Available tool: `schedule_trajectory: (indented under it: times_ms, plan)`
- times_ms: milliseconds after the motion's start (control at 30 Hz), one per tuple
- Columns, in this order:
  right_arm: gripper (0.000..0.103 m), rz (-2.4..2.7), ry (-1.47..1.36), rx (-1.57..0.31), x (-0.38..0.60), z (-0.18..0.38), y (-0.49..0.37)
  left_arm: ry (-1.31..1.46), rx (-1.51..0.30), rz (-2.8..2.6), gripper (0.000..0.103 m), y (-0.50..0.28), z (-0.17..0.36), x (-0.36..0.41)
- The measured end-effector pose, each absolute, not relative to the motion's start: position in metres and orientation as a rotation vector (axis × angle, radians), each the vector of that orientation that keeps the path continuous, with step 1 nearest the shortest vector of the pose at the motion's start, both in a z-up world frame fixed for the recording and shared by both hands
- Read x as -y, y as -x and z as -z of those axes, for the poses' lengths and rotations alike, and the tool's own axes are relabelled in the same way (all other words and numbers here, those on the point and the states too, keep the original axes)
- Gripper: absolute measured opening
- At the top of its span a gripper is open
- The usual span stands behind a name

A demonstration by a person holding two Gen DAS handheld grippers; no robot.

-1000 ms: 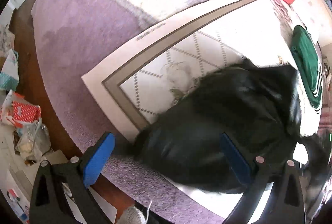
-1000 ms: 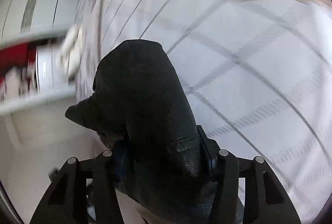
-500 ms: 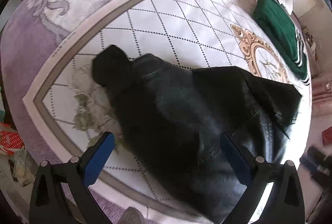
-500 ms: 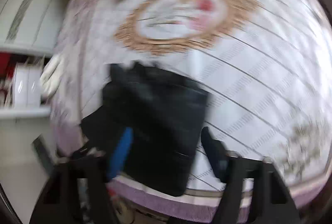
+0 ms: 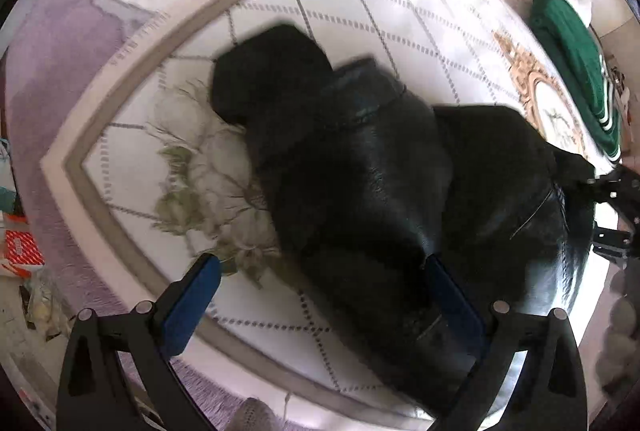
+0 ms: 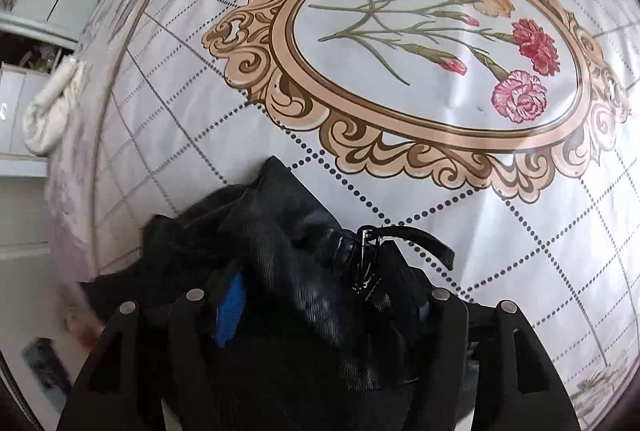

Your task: Fold large clothes

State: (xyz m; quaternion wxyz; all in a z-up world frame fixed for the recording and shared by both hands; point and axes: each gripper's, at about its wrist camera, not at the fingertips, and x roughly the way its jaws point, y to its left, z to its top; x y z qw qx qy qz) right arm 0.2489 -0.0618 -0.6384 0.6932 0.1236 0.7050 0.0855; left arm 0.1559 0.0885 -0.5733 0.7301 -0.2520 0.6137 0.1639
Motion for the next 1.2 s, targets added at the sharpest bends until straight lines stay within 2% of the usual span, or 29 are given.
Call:
schedule_trajectory:
  times_ms: [100, 167, 400, 433, 467, 500, 533, 700, 933, 1000, 1033, 1067, 1100, 1200]
  plan:
    - [0.066, -0.267, -0.352, -1.560, 0.084, 0.604, -0.249, 0.620, -1.300, -0.369, 0.103, -0.139, 0.551, -0.099]
    - [0.074, -0.281, -0.391, -1.517, 0.104, 0.580, -0.239, 0.681, -1.287, -0.373, 0.103, -0.132, 0.545, -0.105]
    - [0.074, -0.249, -0.386, -1.452, 0.142, 0.541, -0.193, 0.619, -1.315, -0.414, 0.103, -0.146, 0.554, -0.101]
    - [0.072, -0.261, -0.393, -1.473, 0.139, 0.548, -0.191, 0.609, -1.323, -0.412, 0.103, -0.148, 0.557, -0.099]
    - [0.056, -0.263, -0.385, -1.500, 0.134, 0.559, -0.191, 0.595, -1.333, -0.410, 0.103, -0.151, 0.560, -0.095]
    - [0.047, -0.269, -0.382, -1.521, 0.128, 0.568, -0.190, 0.570, -1.347, -0.413, 0.103, -0.157, 0.565, -0.090]
    - [0.044, -0.281, -0.372, -1.549, 0.122, 0.579, -0.189, 0.554, -1.360, -0.412, 0.103, -0.163, 0.568, -0.089]
    - [0.044, -0.246, -0.298, -1.582, 0.109, 0.611, -0.191, 0.493, -1.394, -0.411, 0.103, -0.174, 0.579, -0.082]
    - [0.044, -0.263, -0.324, -1.595, 0.116, 0.606, -0.190, 0.553, -1.377, -0.430, 0.103, -0.174, 0.579, -0.089]
    - [0.046, -0.281, -0.378, -1.578, 0.124, 0.598, -0.189, 0.645, -1.351, -0.438, 0.103, -0.170, 0.582, -0.101]
    - [0.054, -0.289, -0.426, -1.557, 0.132, 0.592, -0.186, 0.735, -1.339, -0.447, 0.103, -0.167, 0.587, -0.113]
    - [0.068, -0.282, -0.468, -1.526, 0.142, 0.585, -0.182, 0.835, -1.328, -0.445, 0.103, -0.165, 0.594, -0.123]
    - [0.074, -0.265, -0.487, -1.502, 0.149, 0.581, -0.179, 0.895, -1.320, -0.446, 0.103, -0.163, 0.599, -0.127]
    - [0.079, -0.223, -0.602, -1.401, 0.181, 0.574, -0.161, 1.021, -1.251, -0.453, 0.099, -0.163, 0.609, -0.141]
